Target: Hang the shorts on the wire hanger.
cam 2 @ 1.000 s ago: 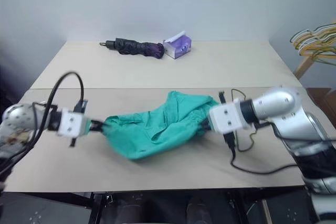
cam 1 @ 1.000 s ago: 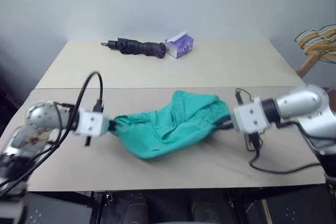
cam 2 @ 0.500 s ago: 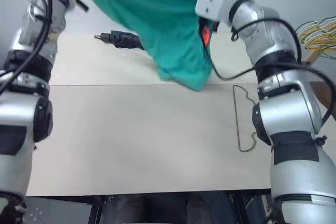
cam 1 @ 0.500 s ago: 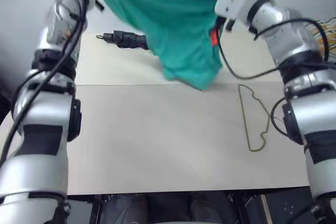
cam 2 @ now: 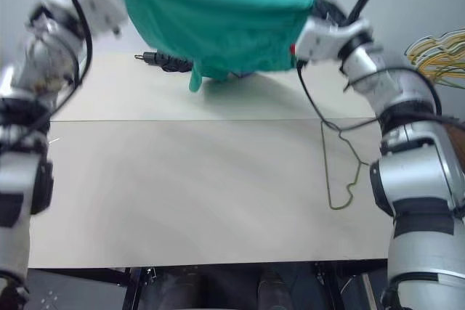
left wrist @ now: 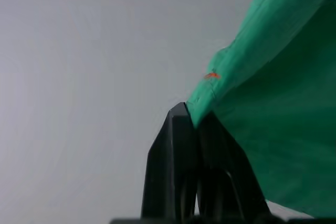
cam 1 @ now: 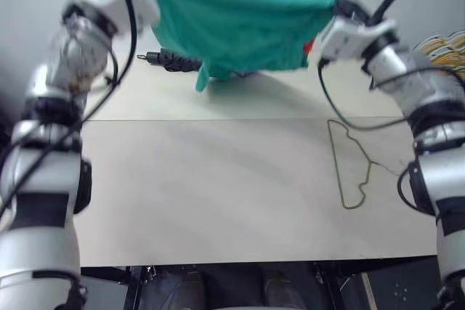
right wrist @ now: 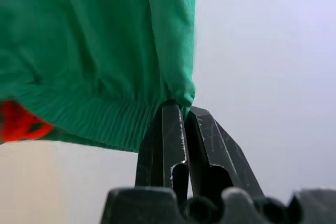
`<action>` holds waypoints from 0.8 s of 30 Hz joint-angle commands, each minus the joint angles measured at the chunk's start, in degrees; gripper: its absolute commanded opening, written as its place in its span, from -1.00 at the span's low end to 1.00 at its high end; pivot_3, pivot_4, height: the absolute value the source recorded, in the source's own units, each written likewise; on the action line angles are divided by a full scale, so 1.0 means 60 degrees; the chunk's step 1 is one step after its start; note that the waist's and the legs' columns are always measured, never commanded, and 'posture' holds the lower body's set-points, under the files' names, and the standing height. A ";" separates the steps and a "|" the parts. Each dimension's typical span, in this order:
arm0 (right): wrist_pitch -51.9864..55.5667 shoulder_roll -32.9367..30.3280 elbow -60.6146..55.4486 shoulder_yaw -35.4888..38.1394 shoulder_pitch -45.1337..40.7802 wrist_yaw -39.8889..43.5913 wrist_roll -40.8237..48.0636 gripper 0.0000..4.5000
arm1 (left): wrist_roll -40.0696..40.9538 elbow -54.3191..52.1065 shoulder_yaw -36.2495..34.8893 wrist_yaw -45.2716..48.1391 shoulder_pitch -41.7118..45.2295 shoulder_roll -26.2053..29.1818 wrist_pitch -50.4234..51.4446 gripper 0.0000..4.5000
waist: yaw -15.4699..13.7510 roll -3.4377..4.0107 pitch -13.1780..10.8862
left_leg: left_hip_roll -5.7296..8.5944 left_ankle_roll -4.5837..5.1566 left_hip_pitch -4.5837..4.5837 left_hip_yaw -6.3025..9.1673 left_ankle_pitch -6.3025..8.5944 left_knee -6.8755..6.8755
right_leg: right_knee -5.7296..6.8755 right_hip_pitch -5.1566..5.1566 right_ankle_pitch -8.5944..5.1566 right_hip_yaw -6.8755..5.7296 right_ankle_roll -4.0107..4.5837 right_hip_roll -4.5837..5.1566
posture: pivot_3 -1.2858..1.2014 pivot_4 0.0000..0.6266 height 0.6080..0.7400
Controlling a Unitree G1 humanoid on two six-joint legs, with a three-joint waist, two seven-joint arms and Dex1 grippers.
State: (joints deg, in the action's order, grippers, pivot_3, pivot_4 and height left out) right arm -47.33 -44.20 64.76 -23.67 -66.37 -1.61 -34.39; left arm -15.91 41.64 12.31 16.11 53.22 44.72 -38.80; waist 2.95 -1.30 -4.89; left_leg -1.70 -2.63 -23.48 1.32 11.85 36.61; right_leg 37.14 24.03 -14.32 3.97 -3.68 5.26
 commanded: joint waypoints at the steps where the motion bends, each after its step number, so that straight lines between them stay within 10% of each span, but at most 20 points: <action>1: -0.1154 -0.0305 -0.0858 0.0177 0.0752 0.0889 0.0533 -1.00 | 0.1671 -0.3035 -0.0264 0.2066 -0.1862 0.0597 0.0717 -0.99 | 0.0221 0.0001 -0.0002 | -0.0004 -0.0003 -0.0016 0.0004 -0.0003 0.0000 | 0.0004 0.0017 0.0001 0.0000 0.0002 -0.0004 | 0.04 -0.85 1.00; 16: -0.2594 -0.0901 -0.3531 0.0139 0.4333 0.3261 0.0637 -1.00 | 0.5019 -0.8157 -0.1504 0.8598 -0.8127 0.4837 0.3032 -0.99 | 0.0668 0.0001 -0.0020 | -0.0036 0.0202 0.0347 -0.0014 0.0118 0.0004 | -0.0066 -0.0348 -0.0041 0.0018 0.0029 -0.0031 | 0.02 -0.74 1.00; 24: -0.2382 -0.1387 -0.5515 0.0475 0.6058 0.4172 0.1792 -1.00 | 0.6541 -1.0451 -0.3171 0.9441 -1.0579 0.5061 0.4520 -0.99 | 0.0619 -0.0010 -0.0074 | -0.0033 0.0238 0.0272 -0.0023 0.0142 0.0023 | -0.0065 -0.0296 -0.0083 0.0018 0.0019 -0.0019 | 0.01 -0.67 1.00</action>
State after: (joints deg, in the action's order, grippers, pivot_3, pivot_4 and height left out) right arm -62.32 -50.92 34.60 -23.20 -30.45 22.24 -26.91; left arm 21.12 -18.25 -3.67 72.07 -9.64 74.91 -13.46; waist 6.67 -1.36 -5.34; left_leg -1.90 -1.20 -21.81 1.17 12.70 36.75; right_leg 36.78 22.21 -14.82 4.08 -3.56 5.16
